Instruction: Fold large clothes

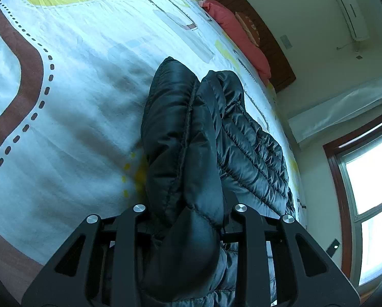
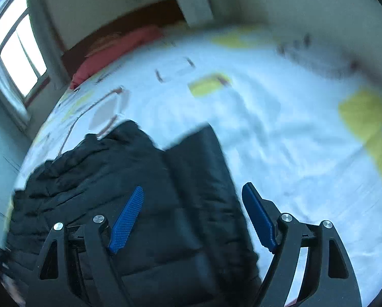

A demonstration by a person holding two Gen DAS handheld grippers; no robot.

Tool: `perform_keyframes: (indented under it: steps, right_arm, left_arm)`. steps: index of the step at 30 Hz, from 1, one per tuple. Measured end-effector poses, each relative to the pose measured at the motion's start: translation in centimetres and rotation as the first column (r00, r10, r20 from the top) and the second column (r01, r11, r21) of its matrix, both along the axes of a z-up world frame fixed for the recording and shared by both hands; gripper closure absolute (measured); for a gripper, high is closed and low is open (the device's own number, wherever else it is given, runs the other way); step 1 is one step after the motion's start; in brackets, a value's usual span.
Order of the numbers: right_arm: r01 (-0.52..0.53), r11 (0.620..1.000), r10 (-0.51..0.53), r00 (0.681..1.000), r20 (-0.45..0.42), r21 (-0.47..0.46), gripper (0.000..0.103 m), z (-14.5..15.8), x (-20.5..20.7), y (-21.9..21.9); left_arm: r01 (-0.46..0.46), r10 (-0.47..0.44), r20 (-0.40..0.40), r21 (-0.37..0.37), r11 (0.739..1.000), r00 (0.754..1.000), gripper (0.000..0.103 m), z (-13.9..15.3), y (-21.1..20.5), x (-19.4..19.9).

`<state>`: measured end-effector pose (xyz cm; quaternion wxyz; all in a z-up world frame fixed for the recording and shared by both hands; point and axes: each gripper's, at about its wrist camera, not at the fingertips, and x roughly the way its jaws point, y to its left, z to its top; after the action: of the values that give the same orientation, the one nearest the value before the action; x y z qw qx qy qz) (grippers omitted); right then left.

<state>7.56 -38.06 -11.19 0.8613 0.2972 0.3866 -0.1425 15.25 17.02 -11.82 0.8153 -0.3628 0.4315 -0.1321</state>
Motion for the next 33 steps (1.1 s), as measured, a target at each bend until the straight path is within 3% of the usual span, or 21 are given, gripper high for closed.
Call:
perform_keyframes:
  steps: [3, 7, 10, 15, 20, 25, 33]
  right_arm:
    - [-0.015, 0.982, 0.006, 0.999, 0.046, 0.188, 0.024, -2.3, 0.0, -1.5]
    - [-0.095, 0.964, 0.067, 0.991, 0.120, 0.249, 0.024, -3.0, 0.5, -0.6]
    - [-0.125, 0.970, 0.104, 0.988, 0.111, 0.211, 0.030, -3.1, 1.3, 0.5]
    - [-0.133, 0.961, 0.103, 0.986, 0.135, 0.243, 0.059, -3.5, 1.6, 1.2]
    - [-0.133, 0.963, 0.102, 0.985, 0.142, 0.232, 0.063, -3.6, 2.0, 2.0]
    - [-0.132, 0.965, 0.098, 0.983, 0.153, 0.229, 0.064, -3.9, 1.6, 1.9]
    - [-0.133, 0.959, 0.092, 0.981, 0.169, 0.252, 0.064, -4.2, -0.1, 0.3]
  left_arm:
    - [-0.005, 0.005, -0.005, -0.006, 1.000, 1.000, 0.074, -0.2, -0.1, 0.0]
    - [-0.008, 0.008, -0.005, -0.006, 1.000, 1.000, 0.073, -0.7, -0.2, 0.0]
    - [-0.009, 0.009, -0.002, -0.007, 1.000, 1.000, 0.073, -1.0, -0.2, -0.1]
    - [-0.012, 0.012, 0.004, -0.002, 1.000, 1.000, 0.075, -0.6, -0.4, -0.5]
    - [-0.010, 0.009, 0.044, 0.017, 1.000, 0.999, 0.079, 1.8, -1.2, -1.3]
    - [0.021, -0.014, 0.099, -0.067, 0.998, 0.995, 0.080, 5.0, -2.4, -2.1]
    - [0.141, -0.139, 0.211, 0.008, 0.990, 0.968, 0.080, 11.9, -9.9, -4.0]
